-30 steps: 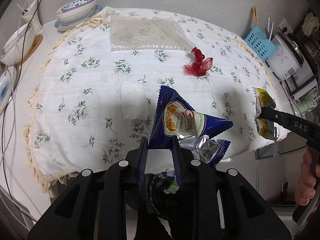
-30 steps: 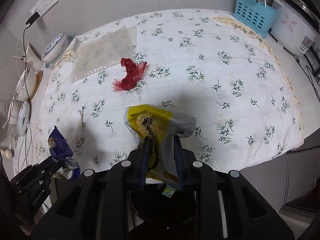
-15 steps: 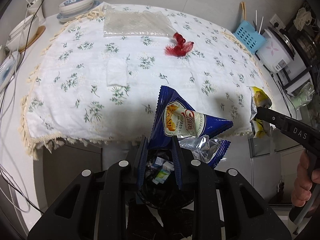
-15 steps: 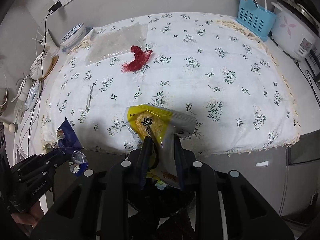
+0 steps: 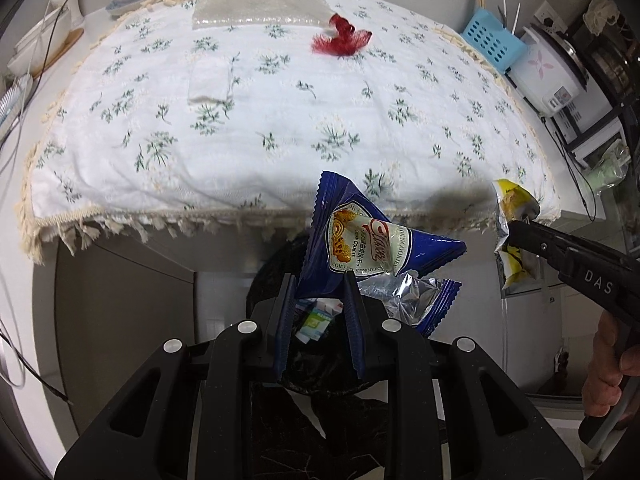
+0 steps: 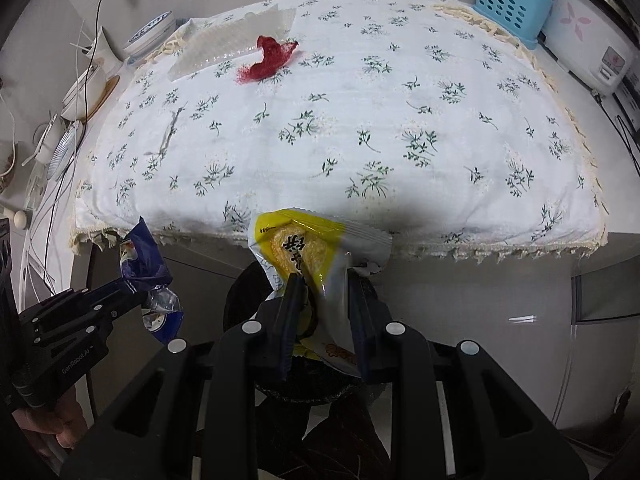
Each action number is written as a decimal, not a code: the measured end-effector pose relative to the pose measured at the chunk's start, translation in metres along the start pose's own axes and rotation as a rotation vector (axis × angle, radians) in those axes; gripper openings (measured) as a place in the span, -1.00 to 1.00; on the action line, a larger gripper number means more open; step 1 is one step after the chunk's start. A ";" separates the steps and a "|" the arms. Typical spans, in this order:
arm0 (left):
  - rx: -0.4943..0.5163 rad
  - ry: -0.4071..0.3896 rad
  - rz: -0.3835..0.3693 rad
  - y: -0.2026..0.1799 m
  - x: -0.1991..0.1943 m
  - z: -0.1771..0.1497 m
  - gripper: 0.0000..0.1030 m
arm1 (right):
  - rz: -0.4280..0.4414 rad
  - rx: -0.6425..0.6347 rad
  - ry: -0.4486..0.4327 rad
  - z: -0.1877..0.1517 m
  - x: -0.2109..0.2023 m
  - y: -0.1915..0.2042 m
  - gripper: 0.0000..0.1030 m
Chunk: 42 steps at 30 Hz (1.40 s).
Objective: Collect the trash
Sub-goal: 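Lift the blue wrapper and yellow packet and carry them down over the bin, then open the left tool over the bin while the right tool releases the yellow packet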
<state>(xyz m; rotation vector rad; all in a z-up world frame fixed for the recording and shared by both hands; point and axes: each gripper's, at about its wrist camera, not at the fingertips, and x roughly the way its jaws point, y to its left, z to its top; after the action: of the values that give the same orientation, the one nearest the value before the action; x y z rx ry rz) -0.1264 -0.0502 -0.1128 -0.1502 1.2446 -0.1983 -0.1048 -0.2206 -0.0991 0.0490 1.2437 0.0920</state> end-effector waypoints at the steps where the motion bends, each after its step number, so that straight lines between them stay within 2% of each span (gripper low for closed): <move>1: -0.001 0.005 0.001 0.000 0.002 -0.003 -0.55 | -0.002 -0.003 0.007 -0.003 0.002 -0.001 -0.56; 16: -0.014 0.059 0.059 0.000 0.056 -0.042 -0.55 | -0.001 -0.045 0.098 -0.046 0.054 -0.010 -0.55; 26: -0.005 0.086 0.057 -0.011 0.091 -0.052 -0.55 | -0.001 -0.045 0.133 -0.064 0.085 -0.024 -0.54; 42: 0.070 0.111 0.029 -0.043 0.123 -0.055 -0.50 | -0.026 0.011 0.148 -0.079 0.081 -0.061 -0.53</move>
<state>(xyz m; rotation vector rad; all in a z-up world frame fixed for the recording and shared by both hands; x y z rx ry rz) -0.1441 -0.1203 -0.2346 -0.0607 1.3476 -0.2270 -0.1509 -0.2743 -0.2061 0.0360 1.3925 0.0666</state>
